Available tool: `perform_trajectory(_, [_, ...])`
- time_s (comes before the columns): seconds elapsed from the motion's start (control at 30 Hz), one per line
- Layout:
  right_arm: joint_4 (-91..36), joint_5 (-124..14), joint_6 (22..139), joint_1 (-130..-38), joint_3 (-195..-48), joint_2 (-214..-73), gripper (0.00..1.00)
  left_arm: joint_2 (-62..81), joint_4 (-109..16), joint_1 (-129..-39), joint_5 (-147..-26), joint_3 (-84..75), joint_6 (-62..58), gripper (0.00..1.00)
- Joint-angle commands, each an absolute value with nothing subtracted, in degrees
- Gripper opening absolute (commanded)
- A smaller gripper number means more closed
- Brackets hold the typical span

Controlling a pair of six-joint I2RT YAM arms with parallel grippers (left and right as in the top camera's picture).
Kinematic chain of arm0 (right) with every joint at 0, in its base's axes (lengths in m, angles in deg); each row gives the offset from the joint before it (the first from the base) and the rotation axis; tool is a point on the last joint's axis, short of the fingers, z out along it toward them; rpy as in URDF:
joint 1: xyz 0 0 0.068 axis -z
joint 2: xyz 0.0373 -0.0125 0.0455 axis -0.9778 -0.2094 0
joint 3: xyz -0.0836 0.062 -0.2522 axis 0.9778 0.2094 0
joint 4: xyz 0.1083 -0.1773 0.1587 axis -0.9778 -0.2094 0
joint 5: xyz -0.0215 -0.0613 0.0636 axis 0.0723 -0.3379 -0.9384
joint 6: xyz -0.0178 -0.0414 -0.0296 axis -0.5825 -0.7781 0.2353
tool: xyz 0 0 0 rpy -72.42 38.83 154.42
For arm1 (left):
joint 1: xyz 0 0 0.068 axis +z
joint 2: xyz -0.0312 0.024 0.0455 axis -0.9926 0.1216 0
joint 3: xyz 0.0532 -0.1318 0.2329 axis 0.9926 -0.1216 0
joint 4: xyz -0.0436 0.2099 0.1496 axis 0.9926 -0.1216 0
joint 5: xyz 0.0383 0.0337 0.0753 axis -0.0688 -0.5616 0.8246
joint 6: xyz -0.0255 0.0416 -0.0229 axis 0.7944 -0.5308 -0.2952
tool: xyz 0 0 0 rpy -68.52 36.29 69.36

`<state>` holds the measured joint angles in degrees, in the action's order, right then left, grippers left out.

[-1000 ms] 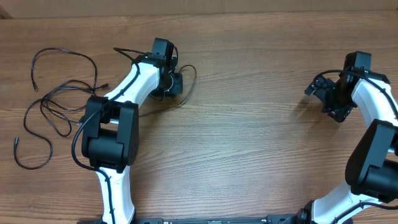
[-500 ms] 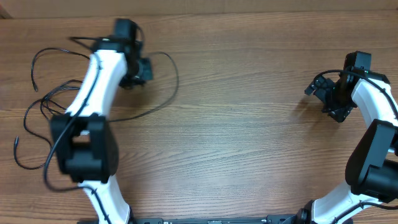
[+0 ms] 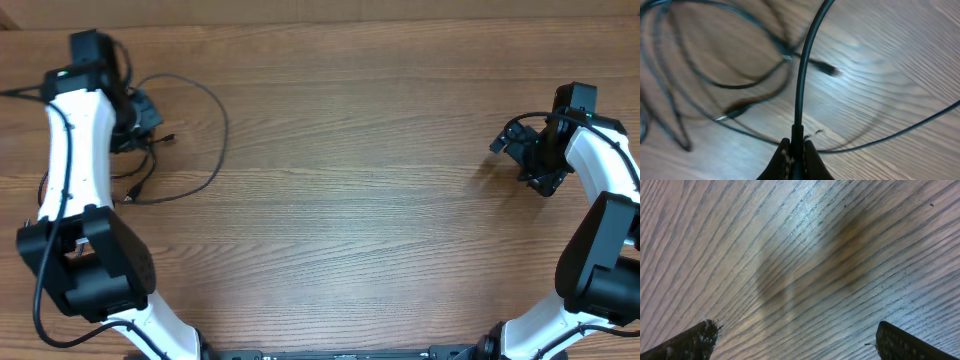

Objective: Untangle cables

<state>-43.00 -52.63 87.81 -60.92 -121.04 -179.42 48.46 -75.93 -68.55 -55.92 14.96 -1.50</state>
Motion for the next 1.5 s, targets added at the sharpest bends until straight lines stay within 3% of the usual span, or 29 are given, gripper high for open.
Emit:
perform_trajectory(0.0, [-42.8, -52.3, 88.08, -60.75, -120.84, -179.31, 1.0, 48.35, -76.54, -65.58, -54.95, 14.96, 0.51, 0.1])
perform_trajectory(0.17, [-42.8, -52.3, 88.08, -60.75, -120.84, -179.31, 1.0, 48.35, -76.57, -63.4, -54.98, 14.93, 0.51, 0.13])
perform_trajectory(0.23, [-42.8, -52.3, 88.08, -60.75, -120.84, -179.31, 1.0, 48.35, -76.57, -63.16, -55.41, 14.93, 0.51, 0.2])
perform_trajectory(0.33, [-42.8, -52.3, 88.08, -60.75, -120.84, -179.31, 1.0, 48.35, -76.57, -63.16, -55.59, 14.93, 0.51, 0.56])
perform_trajectory(0.37, [-42.8, -52.3, 88.08, -60.75, -120.84, -179.31, 1.0, 48.35, -76.57, -63.2, -55.59, 14.93, 0.51, 0.72])
perform_trajectory(0.5, [-42.8, -52.3, 88.08, -60.75, -120.84, -179.31, 1.0, 48.35, -76.54, -63.22, -55.63, 14.93, 0.51, 1.0])
perform_trajectory(1.47, [-42.8, -52.3, 88.08, -60.75, -120.84, -179.31, 1.0, 48.35, -76.3, -63.55, -56.64, 14.93, 0.49, 1.0])
